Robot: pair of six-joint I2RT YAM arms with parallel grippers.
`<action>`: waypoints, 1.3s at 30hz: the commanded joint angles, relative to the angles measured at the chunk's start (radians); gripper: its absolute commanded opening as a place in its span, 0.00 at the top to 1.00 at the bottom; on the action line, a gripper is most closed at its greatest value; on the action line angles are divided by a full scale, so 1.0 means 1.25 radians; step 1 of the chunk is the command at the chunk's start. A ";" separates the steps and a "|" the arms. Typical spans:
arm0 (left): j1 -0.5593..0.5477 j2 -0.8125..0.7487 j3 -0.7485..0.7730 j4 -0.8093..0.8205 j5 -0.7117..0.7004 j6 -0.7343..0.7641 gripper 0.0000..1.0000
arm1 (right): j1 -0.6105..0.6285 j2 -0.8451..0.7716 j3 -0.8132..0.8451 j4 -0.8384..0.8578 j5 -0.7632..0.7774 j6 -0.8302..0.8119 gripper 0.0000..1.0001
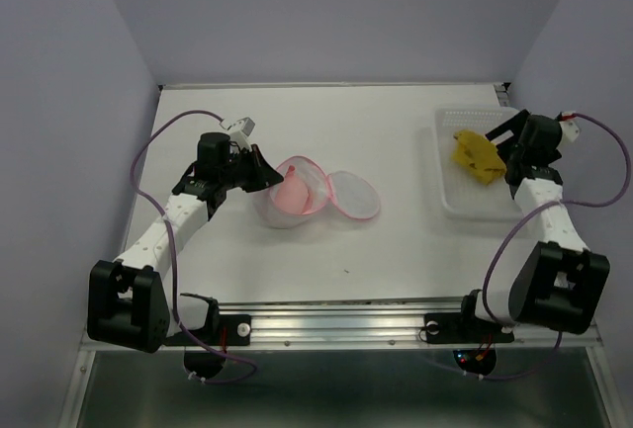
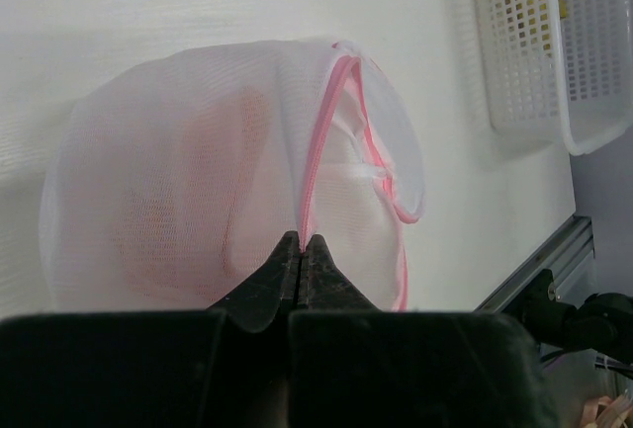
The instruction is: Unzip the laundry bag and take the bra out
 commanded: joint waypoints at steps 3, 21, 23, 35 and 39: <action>0.004 -0.010 0.002 0.007 0.018 0.027 1.00 | 0.068 -0.179 0.044 -0.033 -0.039 -0.073 0.03; 0.004 -0.014 0.012 -0.010 0.005 0.050 1.00 | 0.780 0.023 0.130 0.098 -0.297 -0.166 0.09; 0.004 -0.020 0.011 -0.005 0.007 0.050 1.00 | 0.847 0.081 0.147 0.106 -0.279 -0.199 0.08; 0.004 -0.025 0.007 -0.003 0.007 0.049 1.00 | 0.941 0.301 0.228 0.155 -0.171 -0.352 0.11; 0.004 -0.024 0.006 -0.002 0.008 0.048 1.00 | 0.948 0.341 0.221 0.181 -0.171 -0.370 0.12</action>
